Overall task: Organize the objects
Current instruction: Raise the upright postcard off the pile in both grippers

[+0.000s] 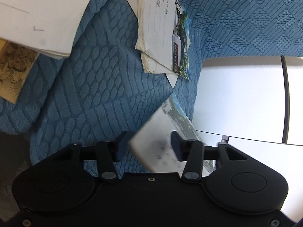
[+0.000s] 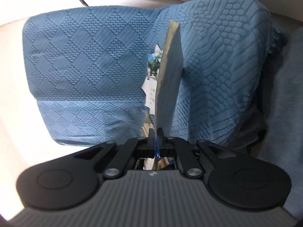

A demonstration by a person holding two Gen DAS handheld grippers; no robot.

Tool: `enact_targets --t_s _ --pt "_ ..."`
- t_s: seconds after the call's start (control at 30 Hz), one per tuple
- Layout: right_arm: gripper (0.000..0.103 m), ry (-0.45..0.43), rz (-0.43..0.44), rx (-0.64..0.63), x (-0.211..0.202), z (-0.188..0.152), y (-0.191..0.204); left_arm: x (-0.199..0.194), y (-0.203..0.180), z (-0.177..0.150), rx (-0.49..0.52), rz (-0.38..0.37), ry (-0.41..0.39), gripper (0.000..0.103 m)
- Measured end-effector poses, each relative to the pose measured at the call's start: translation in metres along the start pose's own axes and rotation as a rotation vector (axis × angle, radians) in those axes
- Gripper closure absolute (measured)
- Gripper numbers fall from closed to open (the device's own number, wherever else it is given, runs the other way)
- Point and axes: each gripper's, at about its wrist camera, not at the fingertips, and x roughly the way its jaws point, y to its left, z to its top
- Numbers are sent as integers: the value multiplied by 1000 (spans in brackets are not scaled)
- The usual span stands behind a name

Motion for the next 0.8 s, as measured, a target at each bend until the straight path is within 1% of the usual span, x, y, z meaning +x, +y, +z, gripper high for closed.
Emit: enact_targets --t_s 0.07,0.1,0.13,0.17,0.23,0.33,0.47,0.57,0.8 --pt "99 13 -24 -16 1 -1 3 1 1 1 -7 -2 12 72" --pt "99 17 -31 -19 2 -1 3 0 0 1 -2 -8 8 79" --pt "99 21 -36 -18 2 -1 4 -1 -1 1 8 -9 0 83" --pt "98 22 -48 -17 2 0 4 -3 -4 1 25 -8 -14 85" --pt "97 16 -75 -20 1 -1 4 -7 -10 0 74 -3 -36 92" --pt "95 16 -134 -26 3 -2 4 -12 -22 2 122 -1 -33 99" --pt "95 2 -255 -113 5 -11 14 -26 -36 -4 222 26 -67 101" --pt "95 -36 -334 -171 7 -16 20 -34 -40 -10 264 51 -79 101" --pt "95 -91 -427 -319 9 -26 29 -41 -52 -16 312 47 -74 102"
